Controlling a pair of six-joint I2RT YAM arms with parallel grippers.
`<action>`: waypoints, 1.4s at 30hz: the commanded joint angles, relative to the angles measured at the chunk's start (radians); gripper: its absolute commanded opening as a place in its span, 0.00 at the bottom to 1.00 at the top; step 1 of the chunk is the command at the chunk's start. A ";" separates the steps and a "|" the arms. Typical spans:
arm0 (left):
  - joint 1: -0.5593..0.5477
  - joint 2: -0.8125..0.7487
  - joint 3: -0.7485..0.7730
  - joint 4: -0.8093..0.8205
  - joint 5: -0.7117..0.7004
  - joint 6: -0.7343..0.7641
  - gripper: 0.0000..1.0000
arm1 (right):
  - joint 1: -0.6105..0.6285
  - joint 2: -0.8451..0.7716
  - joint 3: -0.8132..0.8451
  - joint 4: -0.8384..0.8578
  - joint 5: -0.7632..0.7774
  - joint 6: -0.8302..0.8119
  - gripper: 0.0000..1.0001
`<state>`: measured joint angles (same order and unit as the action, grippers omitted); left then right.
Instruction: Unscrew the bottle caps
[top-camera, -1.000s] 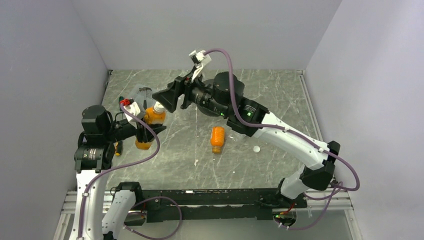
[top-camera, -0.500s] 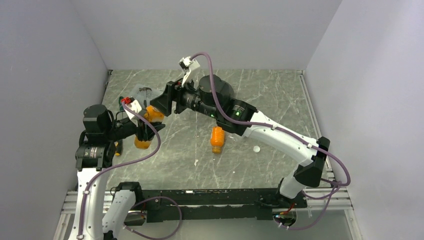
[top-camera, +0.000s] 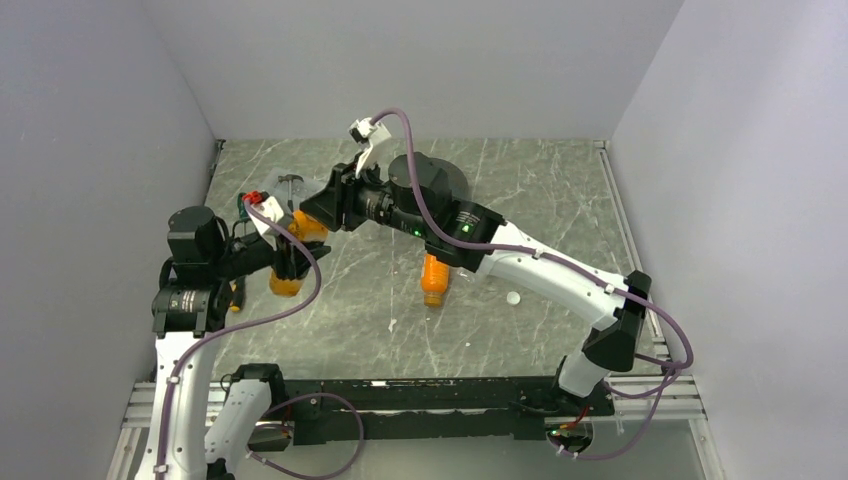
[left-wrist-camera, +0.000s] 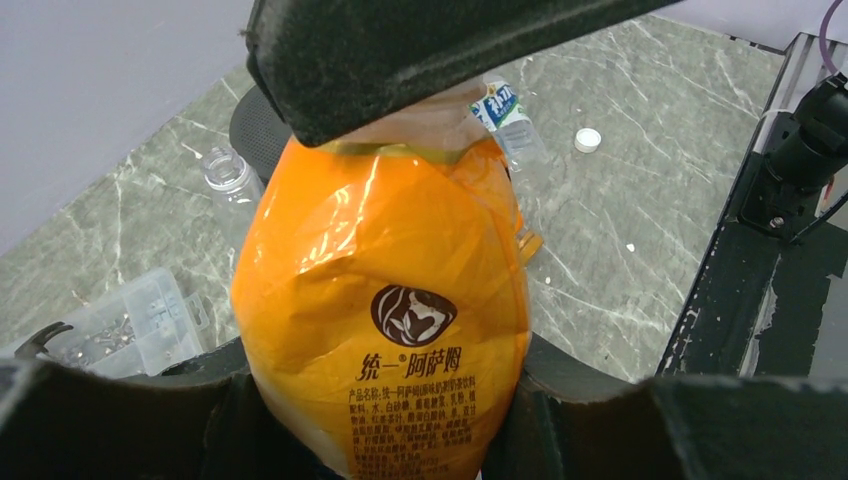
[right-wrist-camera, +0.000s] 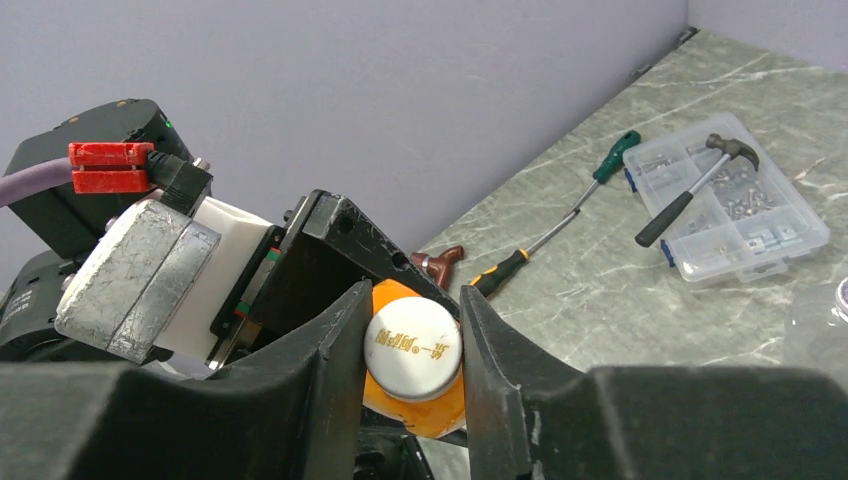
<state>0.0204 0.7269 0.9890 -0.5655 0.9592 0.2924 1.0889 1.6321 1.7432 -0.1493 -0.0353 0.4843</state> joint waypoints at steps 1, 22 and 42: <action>0.001 0.005 0.030 0.049 0.025 -0.030 0.20 | 0.003 -0.003 0.028 0.029 0.018 -0.013 0.30; 0.000 0.040 0.111 0.008 0.487 -0.252 0.20 | -0.079 -0.137 -0.143 0.484 -0.827 -0.018 0.04; -0.002 0.020 0.079 -0.069 0.195 0.014 0.16 | 0.014 -0.146 0.001 -0.033 0.158 -0.082 0.99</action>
<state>0.0154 0.7776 1.0885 -0.6998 1.2682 0.2554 1.0580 1.4105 1.5646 0.0551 -0.2016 0.3996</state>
